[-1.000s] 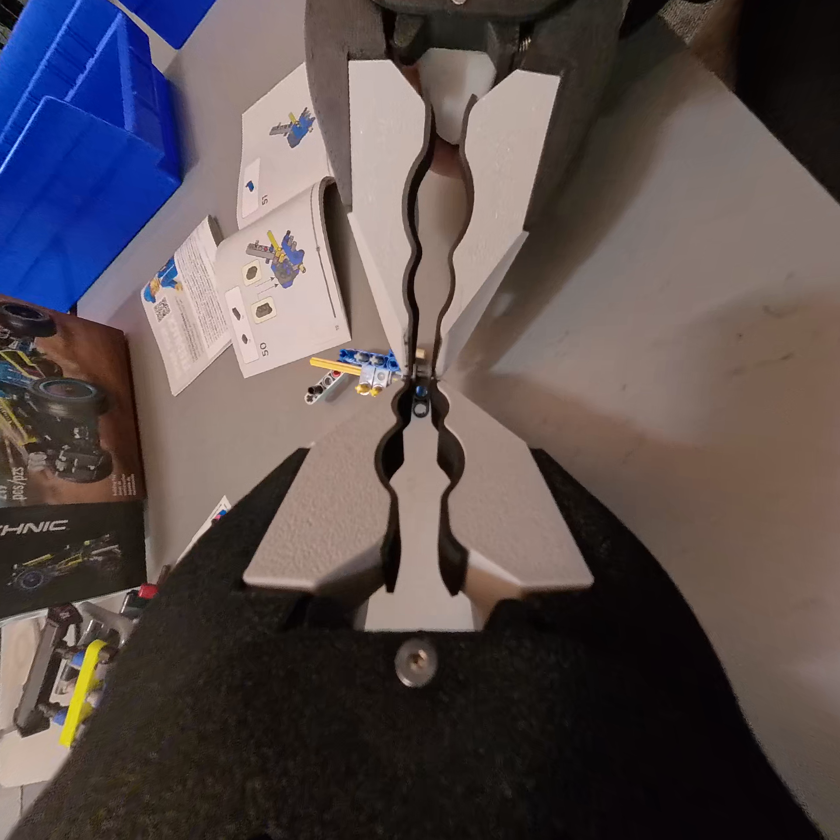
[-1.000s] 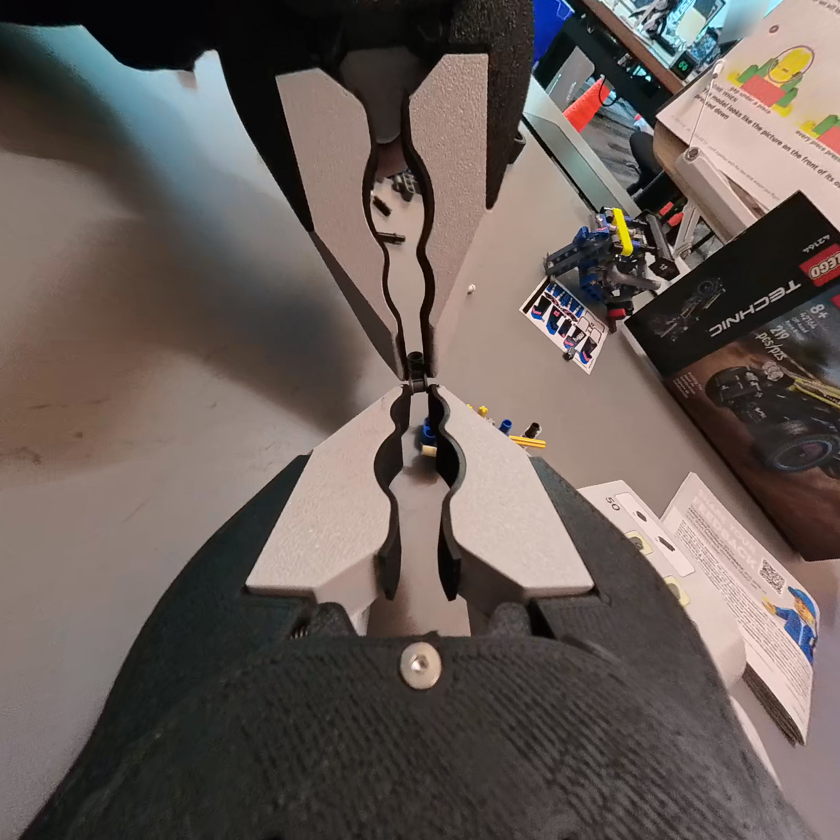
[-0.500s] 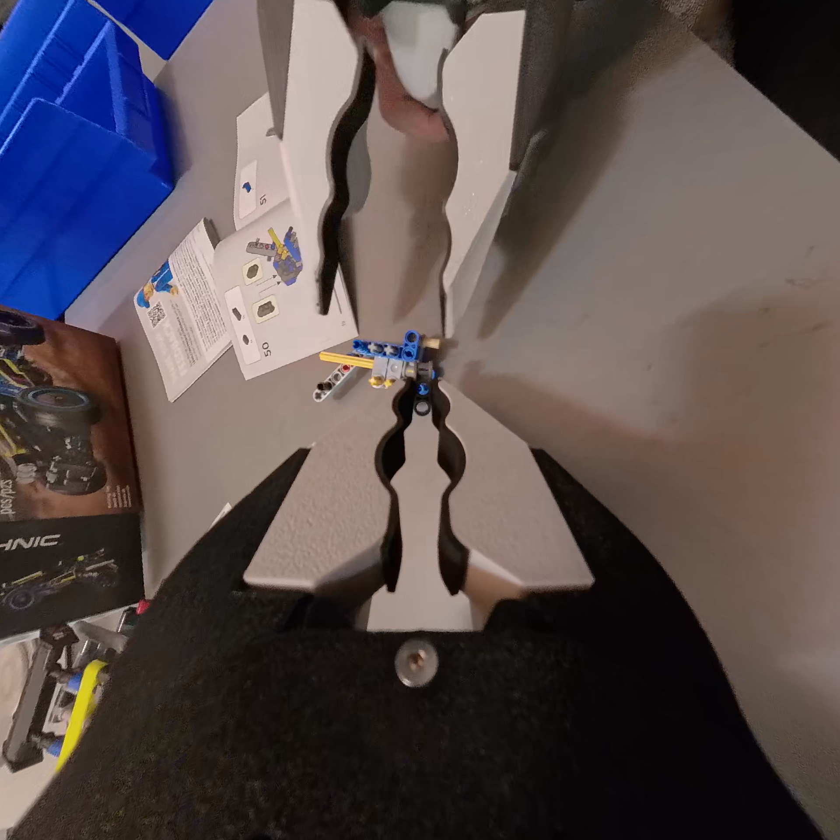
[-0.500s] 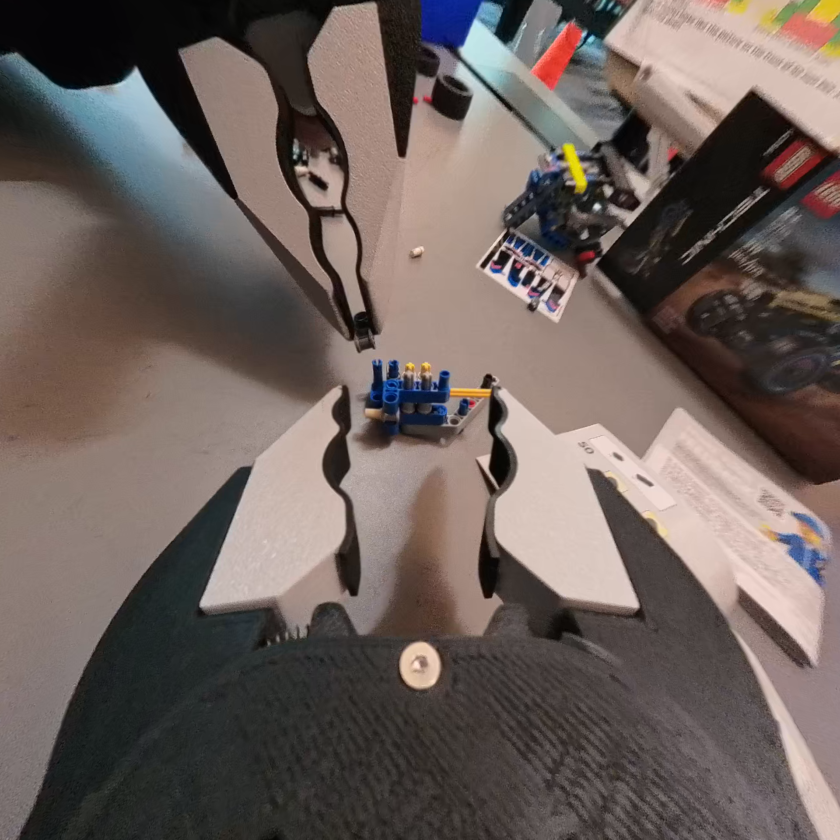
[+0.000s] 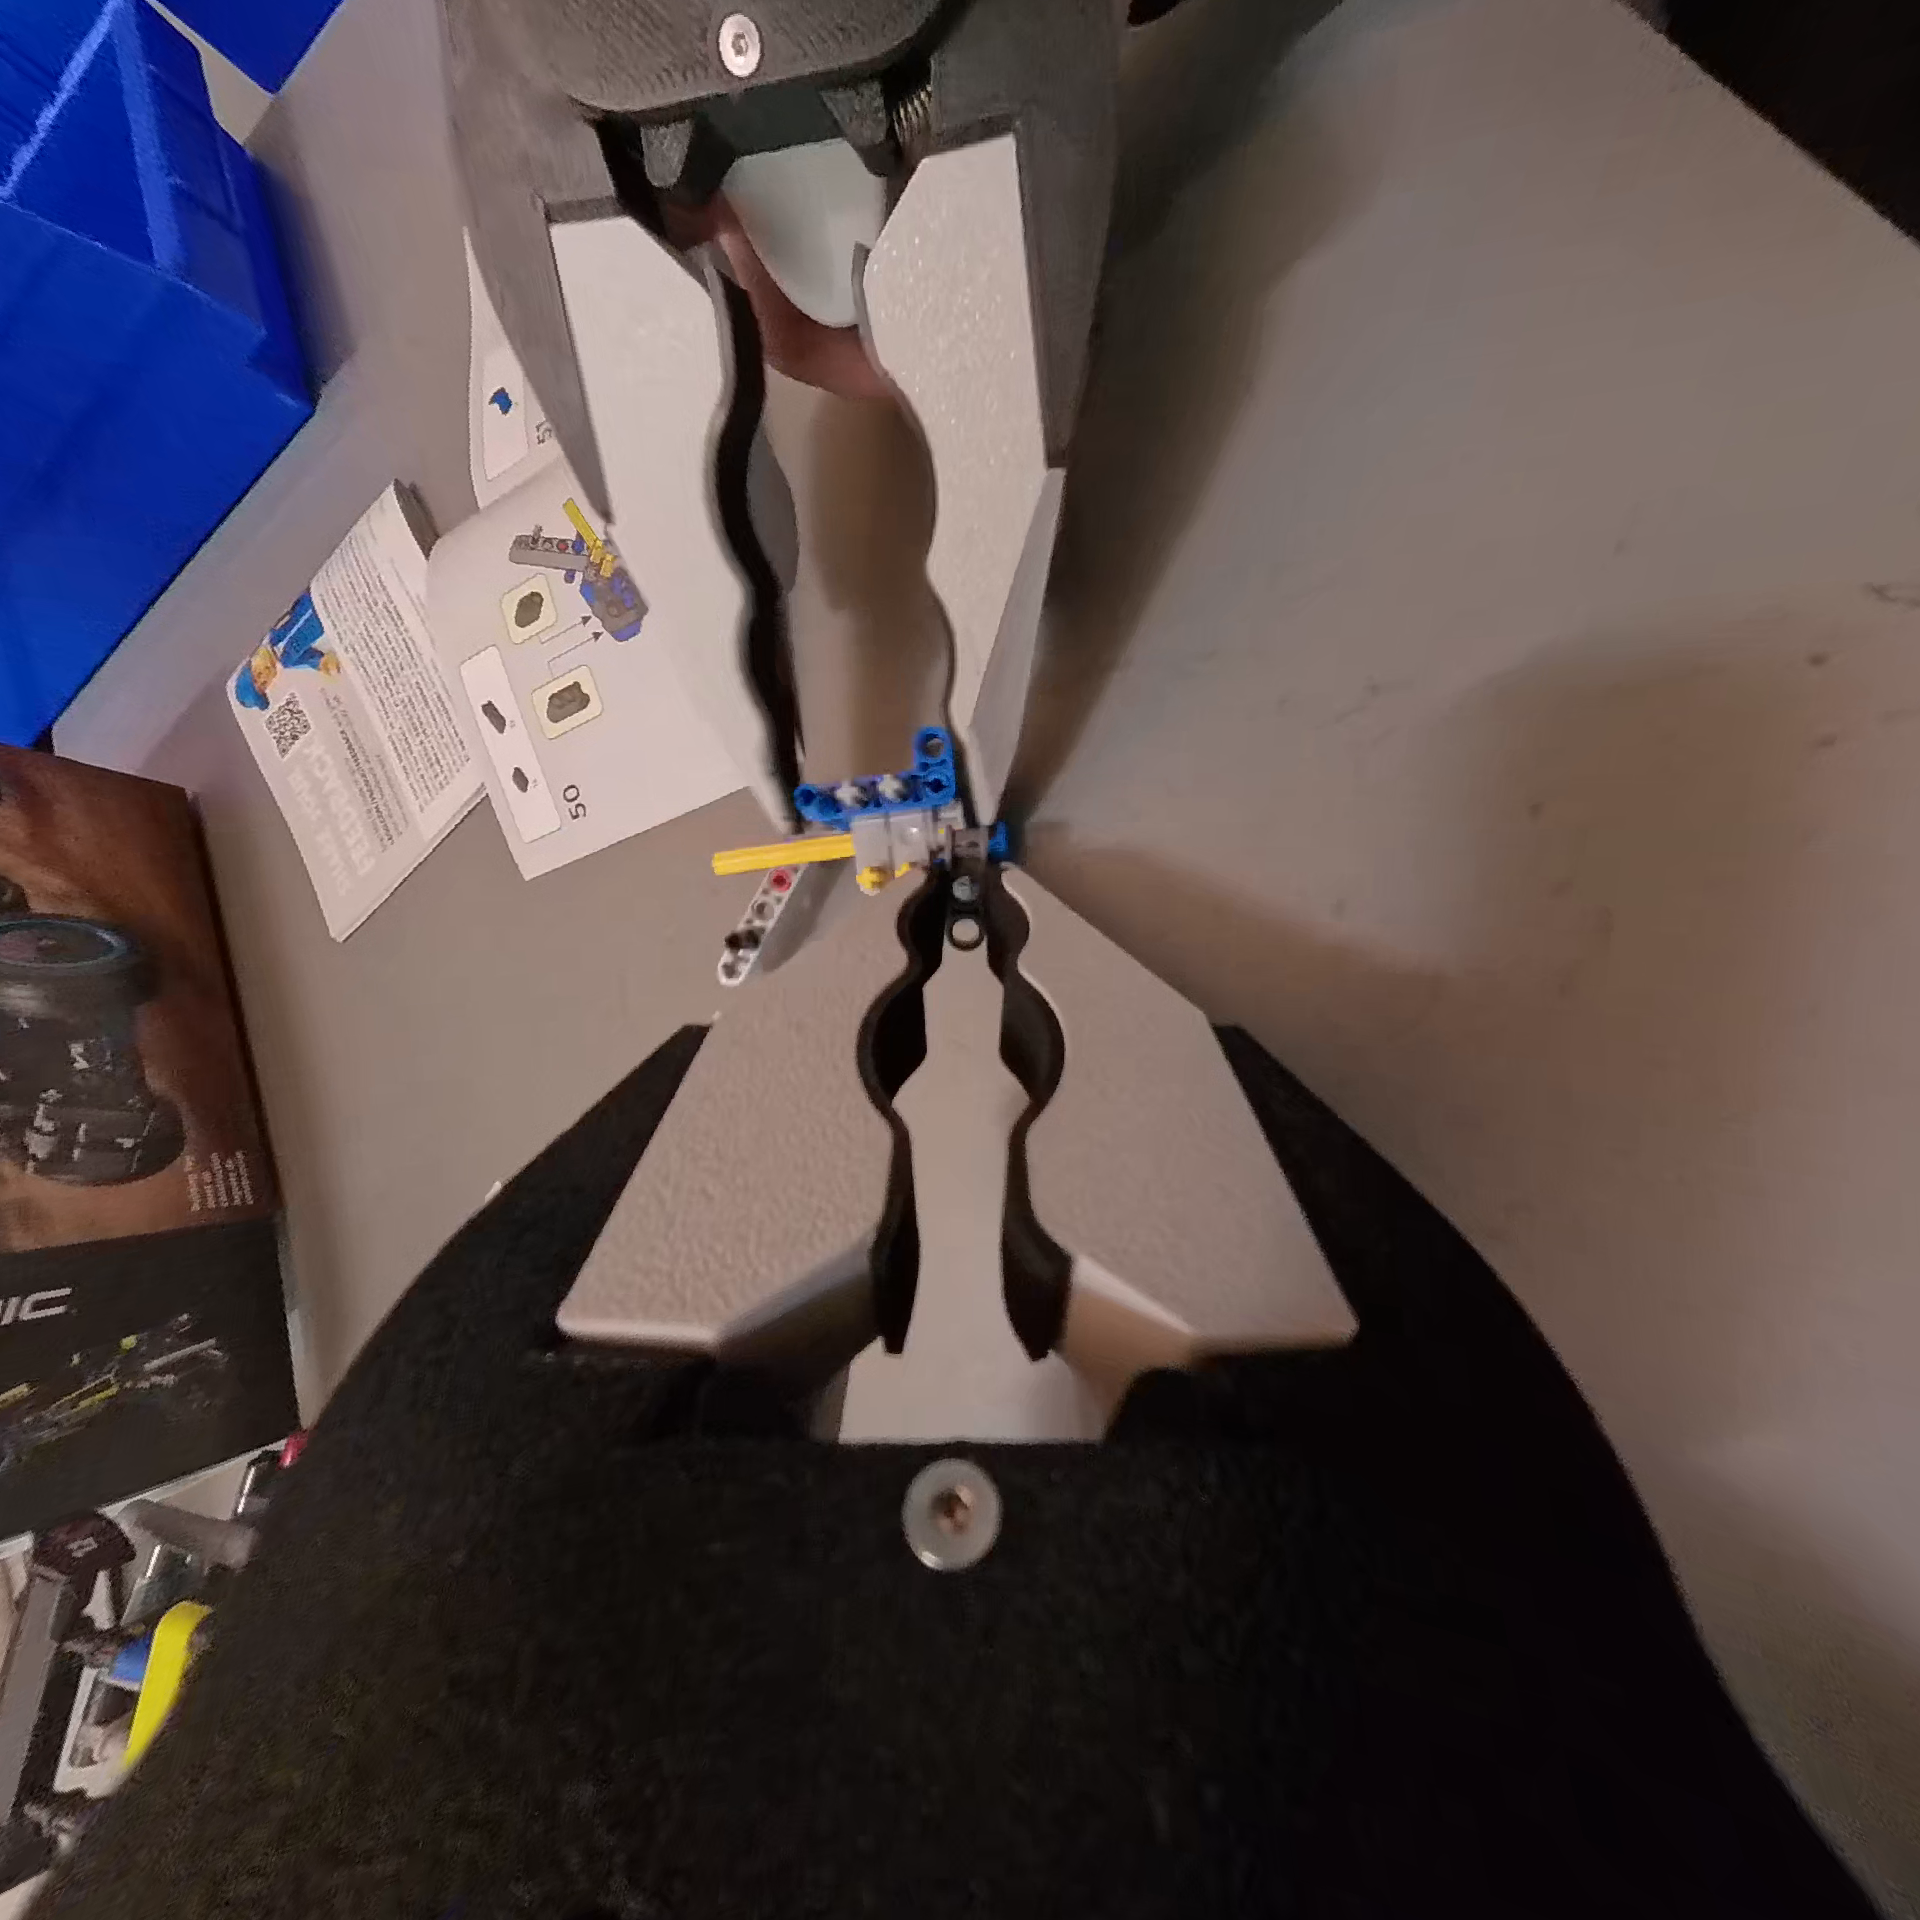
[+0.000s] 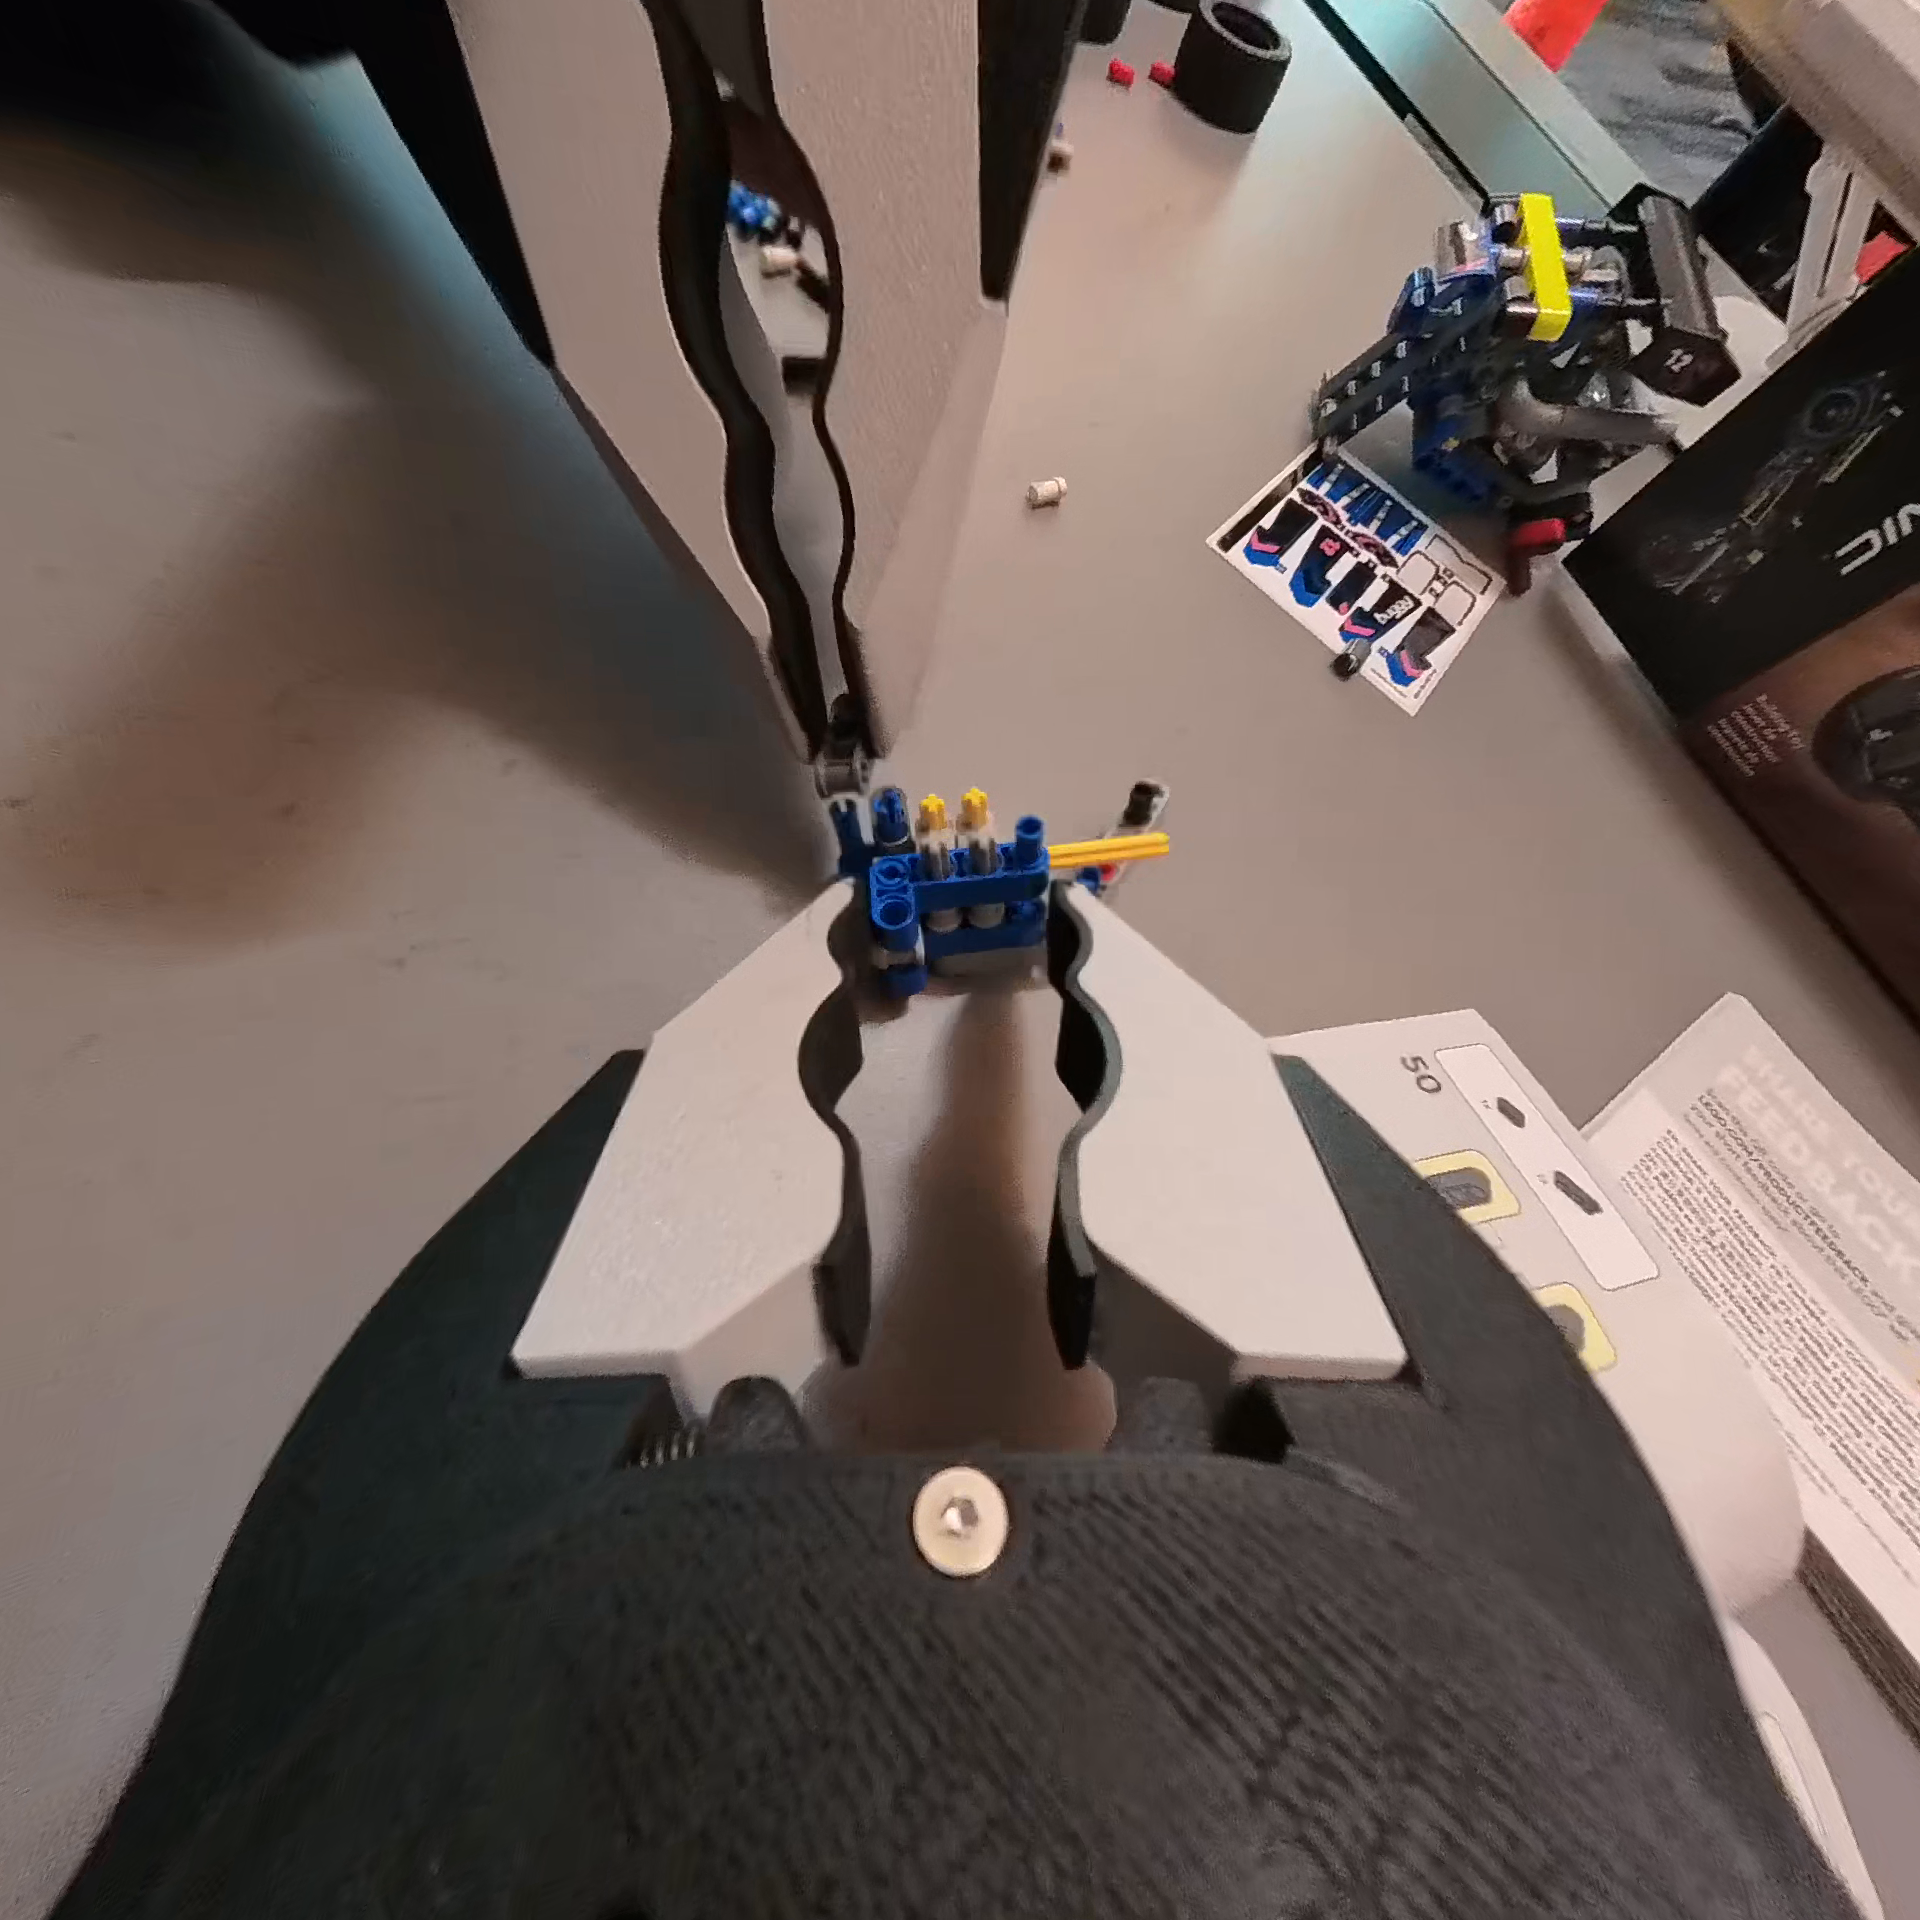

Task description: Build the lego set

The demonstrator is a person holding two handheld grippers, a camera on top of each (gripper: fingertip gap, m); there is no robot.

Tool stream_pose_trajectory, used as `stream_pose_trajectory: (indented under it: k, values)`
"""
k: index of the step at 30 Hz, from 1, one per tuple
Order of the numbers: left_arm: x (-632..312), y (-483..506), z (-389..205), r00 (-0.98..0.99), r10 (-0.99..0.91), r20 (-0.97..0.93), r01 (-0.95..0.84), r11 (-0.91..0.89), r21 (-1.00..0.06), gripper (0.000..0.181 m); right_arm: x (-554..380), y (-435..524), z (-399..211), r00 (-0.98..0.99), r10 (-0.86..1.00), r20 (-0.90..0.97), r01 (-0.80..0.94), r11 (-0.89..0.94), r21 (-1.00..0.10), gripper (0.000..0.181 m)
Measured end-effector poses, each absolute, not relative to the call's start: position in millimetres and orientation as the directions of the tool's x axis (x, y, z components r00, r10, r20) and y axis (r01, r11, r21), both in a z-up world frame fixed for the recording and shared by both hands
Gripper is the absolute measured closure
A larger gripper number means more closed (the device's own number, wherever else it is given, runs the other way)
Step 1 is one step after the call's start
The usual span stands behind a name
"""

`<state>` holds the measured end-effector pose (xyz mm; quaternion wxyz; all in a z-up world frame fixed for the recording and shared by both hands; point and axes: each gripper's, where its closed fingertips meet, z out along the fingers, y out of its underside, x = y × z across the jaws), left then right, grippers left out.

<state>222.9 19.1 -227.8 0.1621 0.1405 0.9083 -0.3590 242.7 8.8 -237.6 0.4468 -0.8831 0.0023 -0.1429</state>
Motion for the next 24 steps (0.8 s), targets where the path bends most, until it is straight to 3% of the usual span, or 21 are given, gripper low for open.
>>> stream_pose_trajectory:
  k: [14, 24]
  values:
    - [220.8, 12.3, -232.4, -0.947, 0.024, -0.321, 0.225, 0.763, -0.606, 0.177, 243.0, 8.9, -238.8, 0.960, -0.133, 0.248, 0.119, -0.605, -0.787, 0.149]
    - [221.5, 13.0, -232.7, -0.923, -0.064, -0.380, 0.198, 0.768, -0.609, 0.177, 243.3, 9.2, -238.9, 0.960, -0.130, 0.246, 0.120, -0.605, -0.787, 0.149]
